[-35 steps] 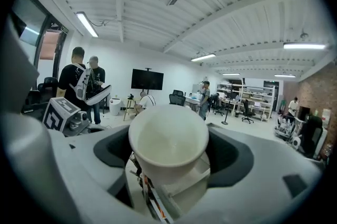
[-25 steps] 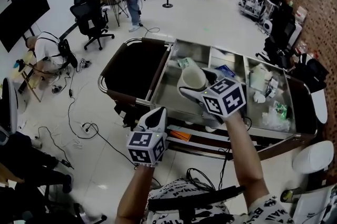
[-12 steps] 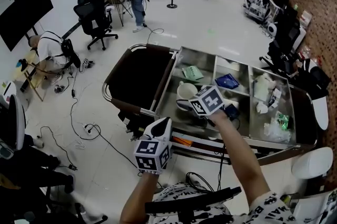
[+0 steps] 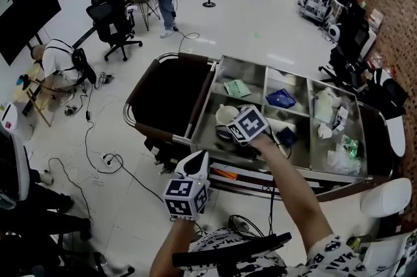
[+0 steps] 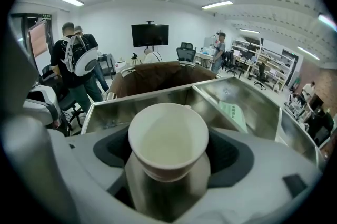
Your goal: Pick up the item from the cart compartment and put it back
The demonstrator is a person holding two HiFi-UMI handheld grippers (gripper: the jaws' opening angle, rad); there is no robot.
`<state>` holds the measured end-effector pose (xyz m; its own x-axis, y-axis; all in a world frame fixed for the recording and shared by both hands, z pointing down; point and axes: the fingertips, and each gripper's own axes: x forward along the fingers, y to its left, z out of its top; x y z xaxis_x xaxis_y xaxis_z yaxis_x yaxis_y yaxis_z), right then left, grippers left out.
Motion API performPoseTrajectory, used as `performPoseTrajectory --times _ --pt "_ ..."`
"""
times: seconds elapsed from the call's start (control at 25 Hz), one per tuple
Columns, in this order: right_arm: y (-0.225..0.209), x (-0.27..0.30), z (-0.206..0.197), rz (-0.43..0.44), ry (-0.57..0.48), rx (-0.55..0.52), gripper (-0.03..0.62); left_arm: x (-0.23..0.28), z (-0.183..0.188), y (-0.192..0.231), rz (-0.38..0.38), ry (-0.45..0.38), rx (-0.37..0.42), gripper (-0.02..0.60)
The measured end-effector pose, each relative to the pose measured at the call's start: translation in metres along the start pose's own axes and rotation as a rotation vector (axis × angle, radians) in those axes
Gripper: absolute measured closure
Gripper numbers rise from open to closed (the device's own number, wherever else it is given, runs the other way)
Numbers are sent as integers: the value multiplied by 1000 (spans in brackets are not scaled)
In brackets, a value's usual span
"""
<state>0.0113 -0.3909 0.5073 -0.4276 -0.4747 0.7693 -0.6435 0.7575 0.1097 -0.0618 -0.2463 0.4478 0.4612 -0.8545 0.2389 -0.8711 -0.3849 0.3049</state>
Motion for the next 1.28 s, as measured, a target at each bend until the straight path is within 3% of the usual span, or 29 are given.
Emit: performPoseTrajectory --times 0.6,0.8,1.0,1.04,1.2,1.28 --pt "1 -6 -11 0 85 -92 155 -8 -5 8 12 5 -4 581" --pt "1 -44 7 15 -61 -44 138 -12 -4 6 14 -15 0 581" --pt "10 -110 36 54 -348 23 141 -11 -3 3 16 -43 4 581" --pt "13 -127 39 53 -418 47 160 -11 -4 2 16 -47 7 581" --pt "19 -185 31 -53 -659 125 504 -15 -12 -8 14 -55 12 581" --pt "29 -199 16 -75 -721 157 591 -18 -20 -13 11 -49 15 581"
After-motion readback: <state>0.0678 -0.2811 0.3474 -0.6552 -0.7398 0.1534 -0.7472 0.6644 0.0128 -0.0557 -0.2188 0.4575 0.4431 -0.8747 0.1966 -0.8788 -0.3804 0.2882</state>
